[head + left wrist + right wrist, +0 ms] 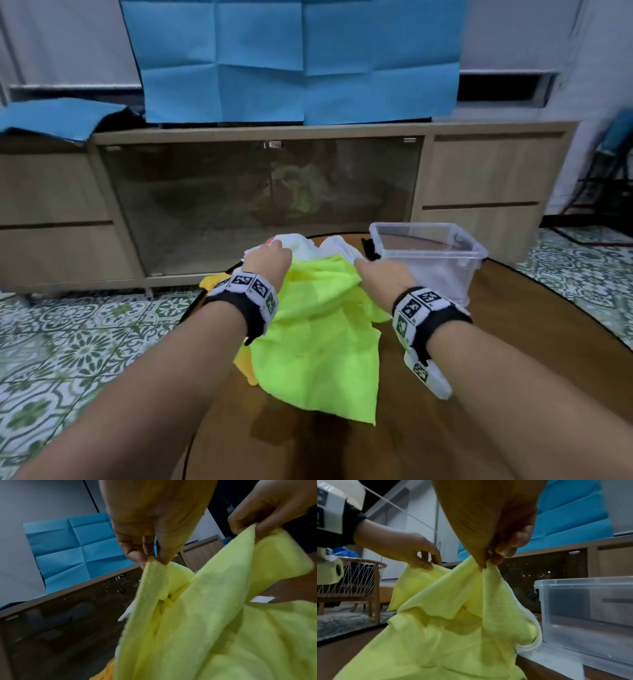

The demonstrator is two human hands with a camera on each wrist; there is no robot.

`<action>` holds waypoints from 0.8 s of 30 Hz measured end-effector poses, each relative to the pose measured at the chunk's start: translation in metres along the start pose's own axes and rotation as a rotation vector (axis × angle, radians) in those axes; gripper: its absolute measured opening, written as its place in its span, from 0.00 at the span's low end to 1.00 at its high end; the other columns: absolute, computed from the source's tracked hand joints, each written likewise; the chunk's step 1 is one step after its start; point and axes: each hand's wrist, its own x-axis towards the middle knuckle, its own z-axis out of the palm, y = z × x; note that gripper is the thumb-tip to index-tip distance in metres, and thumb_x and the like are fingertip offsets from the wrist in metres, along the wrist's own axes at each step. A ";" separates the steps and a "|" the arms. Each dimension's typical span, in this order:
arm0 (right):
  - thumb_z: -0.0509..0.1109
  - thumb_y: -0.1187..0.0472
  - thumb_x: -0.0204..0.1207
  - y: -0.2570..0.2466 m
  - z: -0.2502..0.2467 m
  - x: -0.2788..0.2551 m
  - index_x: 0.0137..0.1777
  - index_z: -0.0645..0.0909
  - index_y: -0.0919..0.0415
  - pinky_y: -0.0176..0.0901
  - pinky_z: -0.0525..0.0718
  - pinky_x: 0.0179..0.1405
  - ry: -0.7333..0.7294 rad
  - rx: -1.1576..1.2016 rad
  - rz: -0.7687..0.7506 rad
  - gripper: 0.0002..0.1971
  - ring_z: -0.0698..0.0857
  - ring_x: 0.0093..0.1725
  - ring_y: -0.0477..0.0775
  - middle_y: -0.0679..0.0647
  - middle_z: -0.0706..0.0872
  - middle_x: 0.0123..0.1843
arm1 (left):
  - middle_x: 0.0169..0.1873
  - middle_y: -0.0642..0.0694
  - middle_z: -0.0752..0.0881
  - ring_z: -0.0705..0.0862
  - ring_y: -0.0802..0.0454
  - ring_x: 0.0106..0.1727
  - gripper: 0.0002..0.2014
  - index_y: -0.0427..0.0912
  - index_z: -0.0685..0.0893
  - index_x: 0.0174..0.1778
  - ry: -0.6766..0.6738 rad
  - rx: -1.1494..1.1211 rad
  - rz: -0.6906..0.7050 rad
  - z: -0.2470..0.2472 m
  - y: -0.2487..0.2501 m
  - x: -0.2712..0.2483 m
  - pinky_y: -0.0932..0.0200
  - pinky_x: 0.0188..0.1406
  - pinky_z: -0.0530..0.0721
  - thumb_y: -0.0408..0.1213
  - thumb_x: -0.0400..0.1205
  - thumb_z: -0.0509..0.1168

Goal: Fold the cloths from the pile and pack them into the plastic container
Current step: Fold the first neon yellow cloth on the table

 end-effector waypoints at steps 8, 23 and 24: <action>0.51 0.68 0.82 0.029 -0.036 -0.059 0.69 0.68 0.62 0.47 0.76 0.43 0.032 -0.021 0.200 0.16 0.85 0.58 0.60 0.59 0.85 0.59 | 0.64 0.40 0.76 0.81 0.39 0.62 0.18 0.38 0.67 0.70 0.036 -0.179 -0.096 -0.010 -0.002 -0.045 0.48 0.49 0.80 0.27 0.83 0.52; 0.55 0.64 0.81 0.050 -0.006 -0.049 0.75 0.66 0.62 0.57 0.73 0.68 -0.231 0.279 0.498 0.22 0.74 0.71 0.65 0.64 0.74 0.70 | 0.81 0.41 0.54 0.61 0.40 0.79 0.31 0.48 0.66 0.79 -0.451 -0.209 0.239 0.060 0.034 -0.040 0.45 0.74 0.67 0.54 0.81 0.62; 0.57 0.58 0.80 0.043 0.002 -0.045 0.77 0.62 0.60 0.58 0.73 0.69 -0.317 0.270 0.472 0.25 0.71 0.73 0.65 0.63 0.69 0.74 | 0.82 0.41 0.49 0.57 0.40 0.81 0.37 0.47 0.60 0.81 -0.535 -0.231 0.256 0.068 0.038 -0.039 0.44 0.77 0.64 0.58 0.79 0.63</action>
